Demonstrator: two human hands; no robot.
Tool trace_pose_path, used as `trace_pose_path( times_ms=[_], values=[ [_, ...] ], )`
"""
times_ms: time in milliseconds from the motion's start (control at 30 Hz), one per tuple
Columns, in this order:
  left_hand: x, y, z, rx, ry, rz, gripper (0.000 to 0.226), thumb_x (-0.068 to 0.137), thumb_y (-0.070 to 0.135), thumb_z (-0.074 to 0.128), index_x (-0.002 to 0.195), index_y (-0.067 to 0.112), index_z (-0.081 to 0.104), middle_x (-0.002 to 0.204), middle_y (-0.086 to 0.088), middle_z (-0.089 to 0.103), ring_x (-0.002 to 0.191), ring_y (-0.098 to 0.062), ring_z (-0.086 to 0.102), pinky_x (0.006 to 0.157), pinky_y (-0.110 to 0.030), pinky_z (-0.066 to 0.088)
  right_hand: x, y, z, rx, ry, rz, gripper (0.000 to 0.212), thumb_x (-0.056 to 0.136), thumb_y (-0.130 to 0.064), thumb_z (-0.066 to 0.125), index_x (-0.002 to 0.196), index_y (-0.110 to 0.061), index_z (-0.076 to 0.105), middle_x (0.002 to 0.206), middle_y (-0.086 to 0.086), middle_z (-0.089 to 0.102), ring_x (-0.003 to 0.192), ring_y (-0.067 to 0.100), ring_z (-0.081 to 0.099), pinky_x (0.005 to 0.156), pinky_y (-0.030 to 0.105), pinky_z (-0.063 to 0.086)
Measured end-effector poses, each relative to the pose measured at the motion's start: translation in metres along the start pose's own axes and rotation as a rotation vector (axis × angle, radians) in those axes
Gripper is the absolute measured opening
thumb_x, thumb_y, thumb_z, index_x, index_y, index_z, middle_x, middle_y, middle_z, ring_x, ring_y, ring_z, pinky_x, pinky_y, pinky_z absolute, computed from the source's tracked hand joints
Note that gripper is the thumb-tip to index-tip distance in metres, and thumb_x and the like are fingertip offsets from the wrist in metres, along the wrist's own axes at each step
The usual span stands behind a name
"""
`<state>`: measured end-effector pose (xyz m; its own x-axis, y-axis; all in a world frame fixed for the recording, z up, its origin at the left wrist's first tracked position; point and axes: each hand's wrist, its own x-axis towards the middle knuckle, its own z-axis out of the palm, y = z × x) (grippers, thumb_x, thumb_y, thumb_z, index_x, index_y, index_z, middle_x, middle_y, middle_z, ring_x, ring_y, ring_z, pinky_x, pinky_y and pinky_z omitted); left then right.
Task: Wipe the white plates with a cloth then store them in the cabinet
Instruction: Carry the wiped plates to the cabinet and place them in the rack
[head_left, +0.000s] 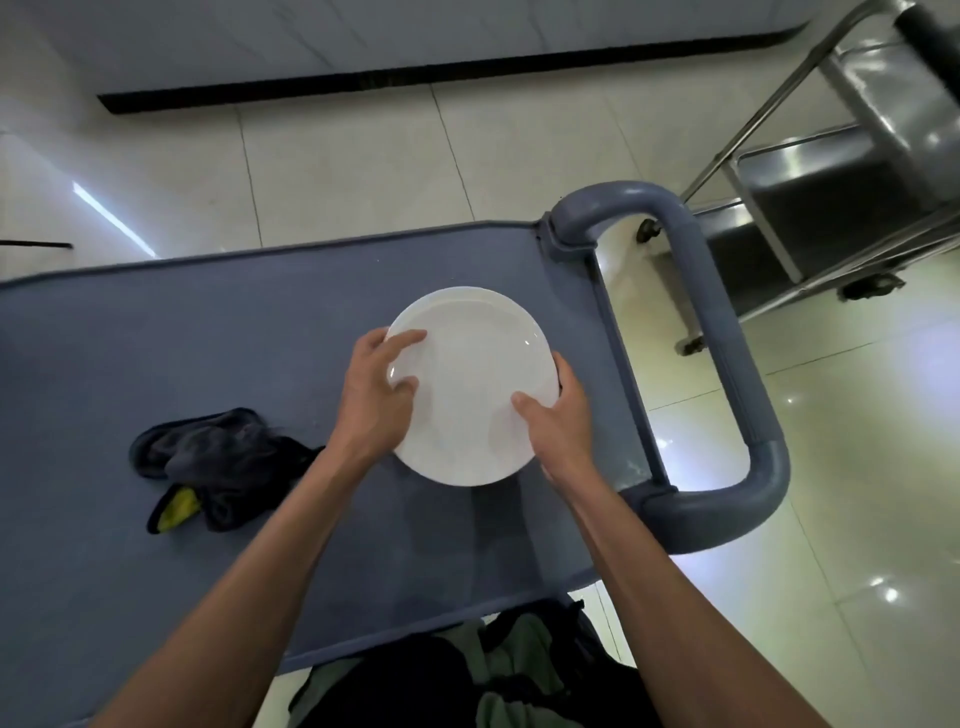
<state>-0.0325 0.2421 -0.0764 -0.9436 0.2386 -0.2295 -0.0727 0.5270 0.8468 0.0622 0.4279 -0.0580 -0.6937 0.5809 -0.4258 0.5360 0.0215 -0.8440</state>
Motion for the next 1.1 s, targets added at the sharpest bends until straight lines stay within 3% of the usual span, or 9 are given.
trace_pose_path(
  times_ms=[67,200,333,467,667,767,967,1100],
  values=[
    [0.001,0.013,-0.001,-0.019,-0.018,0.031,0.055,0.091,-0.001,0.056,0.134,0.033,0.059,0.134,0.015,0.037,0.108,0.011,0.034,0.082,0.008,0.027,-0.008,0.000,-0.005,0.072,0.038,-0.006,0.051,0.084,-0.009,0.067,0.128,-0.032,0.057,0.117,-0.015,0.066,0.107,0.005,0.063,0.086,0.032,0.056],
    [-0.006,0.038,0.003,-0.072,-0.057,0.065,0.054,0.091,0.003,0.058,0.137,0.032,0.058,0.136,0.018,0.038,0.114,0.007,0.037,0.092,-0.009,0.032,-0.029,-0.004,-0.021,0.125,0.110,-0.020,0.049,0.085,-0.016,0.063,0.119,-0.049,0.052,0.109,-0.032,0.062,0.100,-0.009,0.060,0.077,0.019,0.050],
    [-0.018,0.072,0.015,-0.068,-0.157,0.186,0.061,0.088,0.003,0.061,0.141,0.034,0.054,0.141,0.015,0.038,0.118,0.007,0.036,0.088,-0.003,0.031,-0.047,-0.011,-0.050,0.143,0.218,-0.038,0.061,0.089,-0.022,0.062,0.142,-0.040,0.037,0.123,-0.023,0.054,0.111,0.006,0.054,0.089,0.031,0.051],
    [-0.039,0.109,0.045,-0.045,-0.221,0.255,0.062,0.090,0.004,0.061,0.143,0.034,0.051,0.143,0.015,0.036,0.120,-0.001,0.036,0.099,-0.026,0.036,-0.064,-0.011,-0.097,0.139,0.363,-0.055,0.062,0.092,-0.025,0.062,0.146,-0.039,0.033,0.134,-0.013,0.050,0.121,0.015,0.050,0.101,0.044,0.051],
    [-0.100,0.155,0.112,0.027,-0.271,0.366,0.059,0.091,0.009,0.065,0.144,0.031,0.049,0.147,0.008,0.039,0.125,-0.008,0.037,0.105,-0.031,0.035,-0.108,0.017,-0.188,0.154,0.522,-0.068,0.061,0.089,-0.022,0.063,0.142,-0.039,0.039,0.126,-0.016,0.050,0.113,0.013,0.050,0.092,0.039,0.050],
    [-0.139,0.171,0.147,0.070,-0.335,0.402,0.058,0.092,0.012,0.065,0.145,0.030,0.048,0.149,0.006,0.038,0.130,-0.014,0.038,0.108,-0.035,0.037,-0.140,0.043,-0.233,0.183,0.575,-0.070,0.065,0.089,-0.016,0.063,0.146,-0.035,0.039,0.131,-0.014,0.050,0.116,0.015,0.049,0.095,0.038,0.047],
    [-0.223,0.195,0.229,0.181,-0.436,0.483,0.060,0.093,0.019,0.064,0.148,0.032,0.043,0.152,0.003,0.035,0.123,-0.005,0.030,0.101,-0.028,0.029,-0.206,0.103,-0.315,0.216,0.683,-0.049,0.066,0.090,-0.011,0.060,0.150,-0.030,0.037,0.144,-0.005,0.049,0.126,0.018,0.048,0.105,0.038,0.045],
    [-0.279,0.213,0.280,0.229,-0.533,0.582,0.062,0.090,0.019,0.067,0.148,0.026,0.046,0.152,-0.003,0.038,0.133,-0.021,0.041,0.107,-0.034,0.034,-0.247,0.146,-0.360,0.197,0.799,-0.020,0.066,0.093,-0.012,0.058,0.152,-0.028,0.034,0.147,-0.003,0.045,0.130,0.018,0.044,0.097,0.028,0.039]
  ],
)
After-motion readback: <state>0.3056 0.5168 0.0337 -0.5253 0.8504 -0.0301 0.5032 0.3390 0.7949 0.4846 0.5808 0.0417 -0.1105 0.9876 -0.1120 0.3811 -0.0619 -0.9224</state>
